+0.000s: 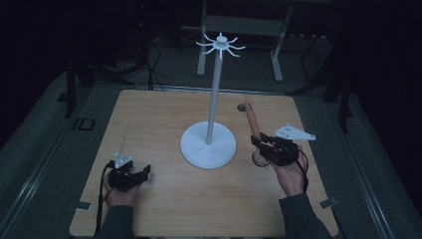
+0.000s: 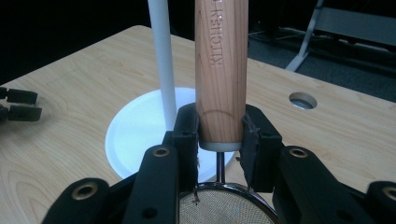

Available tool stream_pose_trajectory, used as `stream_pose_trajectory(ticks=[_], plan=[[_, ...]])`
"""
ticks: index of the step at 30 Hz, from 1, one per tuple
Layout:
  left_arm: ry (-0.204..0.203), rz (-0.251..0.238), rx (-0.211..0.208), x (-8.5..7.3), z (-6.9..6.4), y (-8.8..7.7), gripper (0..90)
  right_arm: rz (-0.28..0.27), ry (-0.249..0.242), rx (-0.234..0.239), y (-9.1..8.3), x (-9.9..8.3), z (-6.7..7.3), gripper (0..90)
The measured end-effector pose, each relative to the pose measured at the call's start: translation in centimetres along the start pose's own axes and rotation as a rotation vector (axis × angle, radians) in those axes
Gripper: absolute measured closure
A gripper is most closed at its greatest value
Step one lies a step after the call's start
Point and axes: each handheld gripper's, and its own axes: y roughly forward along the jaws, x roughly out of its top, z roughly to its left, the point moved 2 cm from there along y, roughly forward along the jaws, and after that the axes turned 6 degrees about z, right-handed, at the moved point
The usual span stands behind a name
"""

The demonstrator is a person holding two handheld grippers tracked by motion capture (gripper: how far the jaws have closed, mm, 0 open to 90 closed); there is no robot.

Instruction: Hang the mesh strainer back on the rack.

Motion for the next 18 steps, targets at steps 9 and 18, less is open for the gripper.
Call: stream_pose_trajectory(ticks=[9,18], plan=[[-0.001,-0.001,0.0,0.0,0.0,0.0,26.8,-0.024,-0.004,0.006,-0.3,0.5,0.2,69.7],[-0.002,-0.001,-0.001,0.0,0.0,0.0,26.8,-0.054,0.004,0.008,-0.7,1.0,0.2,69.7]])
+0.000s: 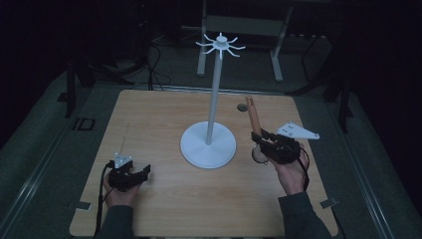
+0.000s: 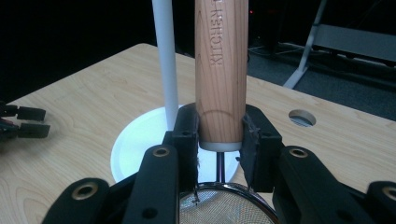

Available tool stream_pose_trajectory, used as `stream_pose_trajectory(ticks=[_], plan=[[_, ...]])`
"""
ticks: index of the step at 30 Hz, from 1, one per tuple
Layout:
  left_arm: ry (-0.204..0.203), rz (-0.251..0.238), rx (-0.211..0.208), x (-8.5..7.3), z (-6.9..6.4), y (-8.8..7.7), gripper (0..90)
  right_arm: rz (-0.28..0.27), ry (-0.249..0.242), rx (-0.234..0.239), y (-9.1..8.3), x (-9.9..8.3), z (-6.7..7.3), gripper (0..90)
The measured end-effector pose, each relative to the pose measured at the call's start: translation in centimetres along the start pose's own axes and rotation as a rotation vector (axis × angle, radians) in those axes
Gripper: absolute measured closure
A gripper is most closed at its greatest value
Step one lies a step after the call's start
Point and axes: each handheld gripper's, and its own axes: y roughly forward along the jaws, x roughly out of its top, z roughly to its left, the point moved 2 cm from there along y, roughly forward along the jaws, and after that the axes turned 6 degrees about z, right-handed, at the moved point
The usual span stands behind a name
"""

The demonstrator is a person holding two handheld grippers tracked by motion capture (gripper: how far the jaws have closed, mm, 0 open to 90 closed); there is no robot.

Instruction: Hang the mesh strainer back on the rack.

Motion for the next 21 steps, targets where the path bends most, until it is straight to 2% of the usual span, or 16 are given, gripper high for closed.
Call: stream_pose_trajectory(ticks=[21], plan=[[0.0,-0.002,-0.001,0.0,0.0,0.0,26.7,-0.046,0.004,0.011,-0.2,1.2,0.6,69.7]])
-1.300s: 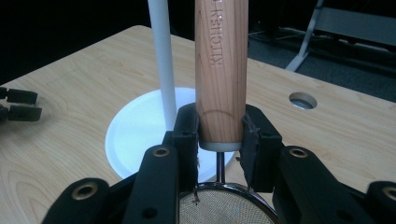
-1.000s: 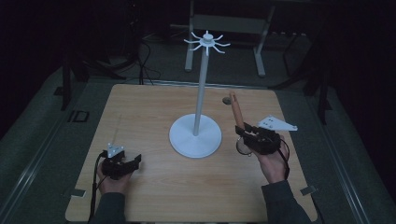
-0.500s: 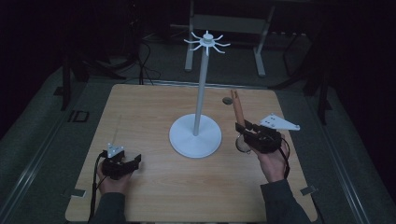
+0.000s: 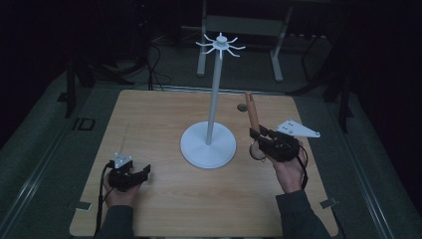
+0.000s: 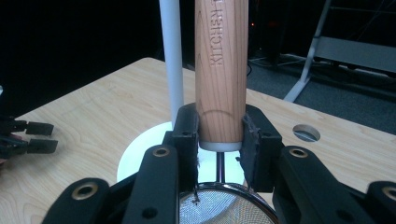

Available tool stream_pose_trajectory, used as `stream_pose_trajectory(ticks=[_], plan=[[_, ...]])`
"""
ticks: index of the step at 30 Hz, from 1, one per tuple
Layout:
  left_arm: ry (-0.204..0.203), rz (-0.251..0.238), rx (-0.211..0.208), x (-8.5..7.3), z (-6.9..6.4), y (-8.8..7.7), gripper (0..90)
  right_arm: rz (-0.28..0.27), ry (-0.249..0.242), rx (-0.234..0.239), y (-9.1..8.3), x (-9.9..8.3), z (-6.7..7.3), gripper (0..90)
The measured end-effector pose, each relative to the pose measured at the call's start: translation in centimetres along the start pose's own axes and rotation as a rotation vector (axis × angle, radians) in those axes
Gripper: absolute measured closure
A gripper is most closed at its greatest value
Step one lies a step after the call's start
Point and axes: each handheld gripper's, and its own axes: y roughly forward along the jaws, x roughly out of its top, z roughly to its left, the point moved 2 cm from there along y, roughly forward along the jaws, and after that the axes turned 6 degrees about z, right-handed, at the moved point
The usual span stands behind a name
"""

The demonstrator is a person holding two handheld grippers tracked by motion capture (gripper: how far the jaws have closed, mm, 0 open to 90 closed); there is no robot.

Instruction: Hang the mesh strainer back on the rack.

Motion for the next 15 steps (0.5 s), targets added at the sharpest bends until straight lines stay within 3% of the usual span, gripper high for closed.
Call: stream_pose_trajectory(ticks=[15], plan=[[-0.003,-0.003,0.0,0.01,-0.01,0.01,26.7,-0.034,-0.004,0.01,-0.01,0.96,0.64,69.7]])
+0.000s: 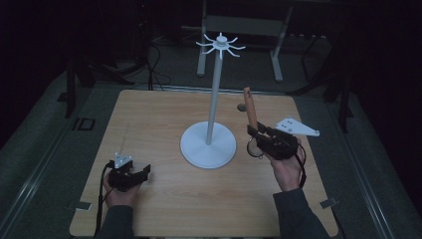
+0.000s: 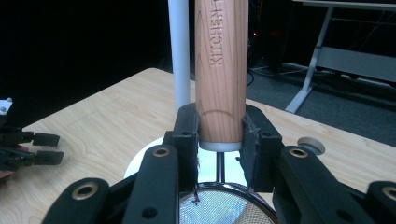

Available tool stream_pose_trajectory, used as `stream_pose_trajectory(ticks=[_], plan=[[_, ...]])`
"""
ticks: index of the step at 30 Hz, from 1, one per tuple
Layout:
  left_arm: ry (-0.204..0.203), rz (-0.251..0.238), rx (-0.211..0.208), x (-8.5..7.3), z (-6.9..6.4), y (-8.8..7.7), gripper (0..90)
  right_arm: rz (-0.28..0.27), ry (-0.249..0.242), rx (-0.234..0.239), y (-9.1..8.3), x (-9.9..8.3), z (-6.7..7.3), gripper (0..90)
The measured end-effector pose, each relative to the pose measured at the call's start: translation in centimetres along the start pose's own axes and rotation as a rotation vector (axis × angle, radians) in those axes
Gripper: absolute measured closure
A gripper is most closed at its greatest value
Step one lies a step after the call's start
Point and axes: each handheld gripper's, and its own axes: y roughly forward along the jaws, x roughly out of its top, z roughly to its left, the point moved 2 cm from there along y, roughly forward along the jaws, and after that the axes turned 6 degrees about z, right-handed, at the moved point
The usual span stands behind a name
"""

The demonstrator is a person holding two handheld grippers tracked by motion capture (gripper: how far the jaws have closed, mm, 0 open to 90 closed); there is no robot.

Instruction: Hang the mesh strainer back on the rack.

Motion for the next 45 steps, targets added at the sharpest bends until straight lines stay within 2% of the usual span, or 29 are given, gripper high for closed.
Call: stream_pose_trajectory(ticks=[32,45], plan=[[0.0,0.001,0.0,0.0,0.0,0.0,26.6,-0.067,-0.013,0.021,0.2,2.2,1.2,69.7],[-0.001,0.001,-0.002,0.0,0.1,0.0,26.5,-0.104,0.002,0.021,0.2,2.8,1.4,69.7]])
